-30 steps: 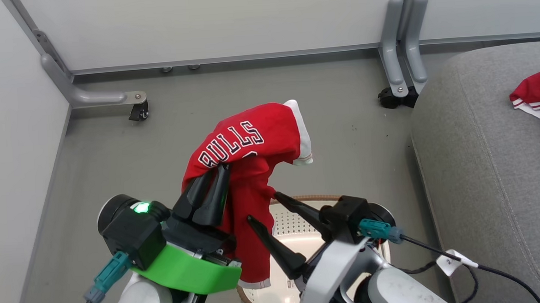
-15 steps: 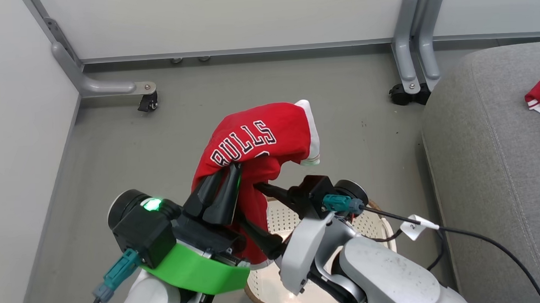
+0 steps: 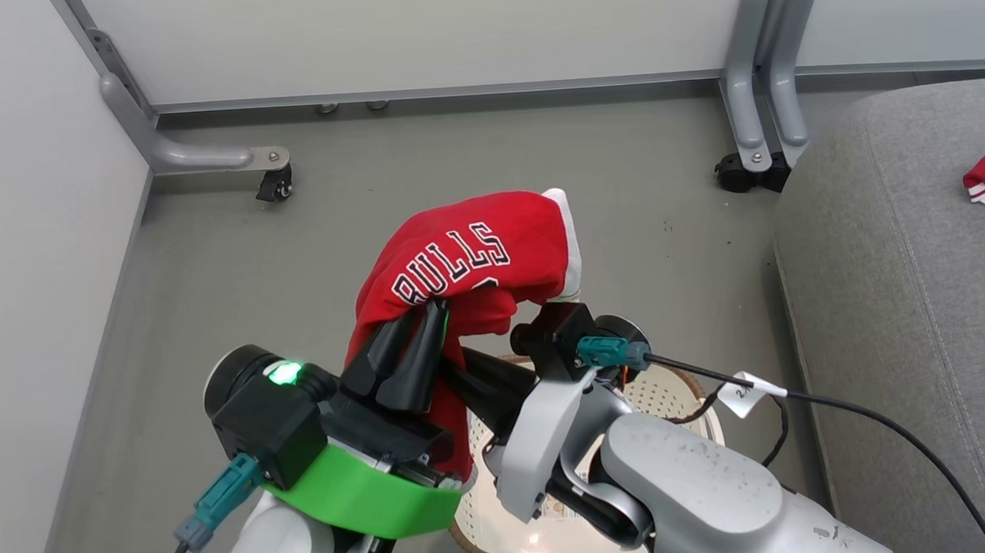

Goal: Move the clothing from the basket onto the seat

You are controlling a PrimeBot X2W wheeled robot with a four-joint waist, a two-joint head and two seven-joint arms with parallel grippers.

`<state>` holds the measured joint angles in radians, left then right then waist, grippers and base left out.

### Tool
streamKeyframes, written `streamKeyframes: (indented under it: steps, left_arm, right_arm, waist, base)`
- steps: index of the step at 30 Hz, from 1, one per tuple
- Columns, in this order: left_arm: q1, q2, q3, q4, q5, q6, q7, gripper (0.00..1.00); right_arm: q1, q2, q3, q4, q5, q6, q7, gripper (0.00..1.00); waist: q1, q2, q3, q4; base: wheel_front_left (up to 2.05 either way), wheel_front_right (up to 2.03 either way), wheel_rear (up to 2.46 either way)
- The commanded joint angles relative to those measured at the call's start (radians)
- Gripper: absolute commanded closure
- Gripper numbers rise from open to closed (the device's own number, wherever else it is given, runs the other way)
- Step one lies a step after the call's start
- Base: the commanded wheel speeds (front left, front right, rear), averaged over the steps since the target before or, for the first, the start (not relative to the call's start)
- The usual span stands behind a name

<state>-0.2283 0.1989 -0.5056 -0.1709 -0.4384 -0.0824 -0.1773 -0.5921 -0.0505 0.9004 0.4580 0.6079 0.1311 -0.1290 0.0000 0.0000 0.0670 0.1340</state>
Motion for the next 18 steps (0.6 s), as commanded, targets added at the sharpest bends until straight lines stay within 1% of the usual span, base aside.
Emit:
streamKeyframes:
  steps: [1,10,11,12,13,14,18]
  left_arm:
    - [-0.012,0.003,0.001,0.002,-0.007,0.002,-0.003,1.00]
    - [-0.012,0.009,-0.005,0.008,-0.010,0.009,0.006,1.00]
    - [-0.012,0.009,-0.006,0.008,-0.010,0.011,0.008,0.89]
    - [-0.012,0.010,-0.006,0.010,-0.008,0.013,0.009,0.63]
    - [-0.012,0.012,-0.006,0.012,-0.002,0.019,0.013,0.14]
    - [-0.012,0.011,-0.006,0.010,0.001,0.022,0.011,0.00]
    - [-0.011,0.011,-0.010,0.009,0.006,0.029,0.009,0.00]
  right_arm:
    - [-0.016,0.000,0.004,0.007,0.007,-0.001,-0.010,1.00]
    - [-0.041,0.000,0.022,0.039,0.029,-0.001,-0.044,1.00]
    - [-0.044,0.000,0.023,0.041,0.032,-0.001,-0.046,1.00]
    - [-0.046,0.000,0.024,0.043,0.033,-0.001,-0.049,1.00]
    - [-0.048,0.000,0.024,0.046,0.035,-0.001,-0.052,1.00]
    - [-0.049,0.000,0.026,0.048,0.037,-0.001,-0.053,1.00]
    - [-0.054,0.000,0.028,0.055,0.038,-0.001,-0.060,1.00]
  waist:
    - [0.0000,0.0000,0.000,-0.001]
    - [0.0000,0.0000,0.000,-0.002]
    - [0.0000,0.0000,-0.001,-0.002]
    - [0.0000,0.0000,-0.001,-0.002]
    - [0.0000,0.0000,-0.002,-0.002]
    - [0.0000,0.0000,-0.002,-0.001]
    - [0.0000,0.0000,-0.003,-0.001]
  base:
    - [0.00,0.00,0.00]
    - [0.00,0.00,0.00]
    - [0.00,0.00,0.00]
    - [0.00,0.00,0.00]
    - [0.00,0.00,0.00]
    - [0.00,0.00,0.00]
    - [0.00,0.00,0.00]
